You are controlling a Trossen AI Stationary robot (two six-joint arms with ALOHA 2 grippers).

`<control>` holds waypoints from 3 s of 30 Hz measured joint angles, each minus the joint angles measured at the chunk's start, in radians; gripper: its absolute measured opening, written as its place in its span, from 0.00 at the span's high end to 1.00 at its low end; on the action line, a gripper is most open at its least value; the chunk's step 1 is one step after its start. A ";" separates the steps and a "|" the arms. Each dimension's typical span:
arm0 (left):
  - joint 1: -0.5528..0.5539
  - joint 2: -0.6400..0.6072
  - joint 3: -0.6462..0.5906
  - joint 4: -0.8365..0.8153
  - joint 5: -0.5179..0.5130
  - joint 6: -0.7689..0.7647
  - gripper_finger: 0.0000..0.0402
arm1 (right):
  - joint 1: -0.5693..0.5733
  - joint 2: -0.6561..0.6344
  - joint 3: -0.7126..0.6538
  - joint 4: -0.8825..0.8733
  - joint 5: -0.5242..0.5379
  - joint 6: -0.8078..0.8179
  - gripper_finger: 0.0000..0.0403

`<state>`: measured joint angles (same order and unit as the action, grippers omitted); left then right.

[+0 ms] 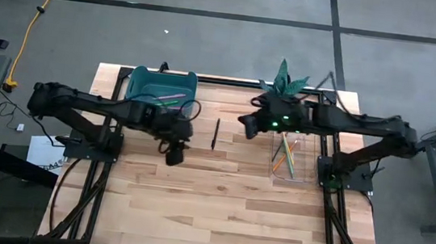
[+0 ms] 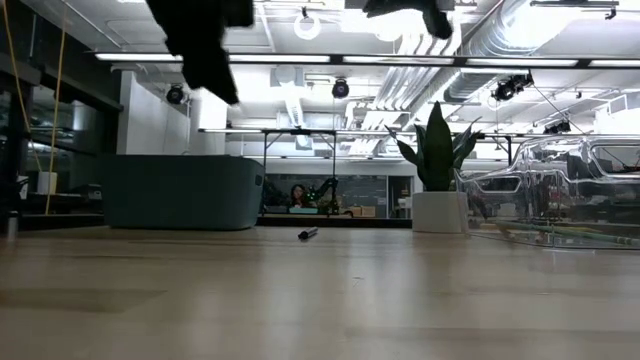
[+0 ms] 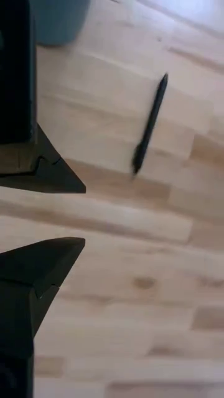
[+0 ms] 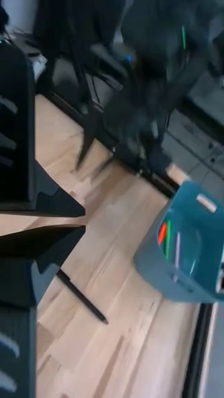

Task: Sort pens & pencils
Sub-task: Put the black pen into the blue bin

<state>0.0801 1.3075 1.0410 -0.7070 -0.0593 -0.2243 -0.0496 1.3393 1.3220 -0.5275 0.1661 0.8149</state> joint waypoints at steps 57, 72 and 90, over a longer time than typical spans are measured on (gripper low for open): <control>0.196 0.613 0.341 0.013 -0.034 -0.537 0.72 | 0.156 -0.190 0.000 -0.362 -0.072 -0.311 0.95; 0.195 0.687 0.340 0.035 0.009 -0.539 0.72 | 0.156 -0.190 0.000 -0.360 -0.087 -0.300 0.95; 0.195 0.688 0.340 0.048 -0.019 -0.539 0.72 | 0.156 -0.190 0.000 -0.359 -0.087 -0.319 0.95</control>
<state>0.2749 1.9953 1.3808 -0.6586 -0.0788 -0.7635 0.1066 1.1496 1.3216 -0.8864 0.0792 0.4961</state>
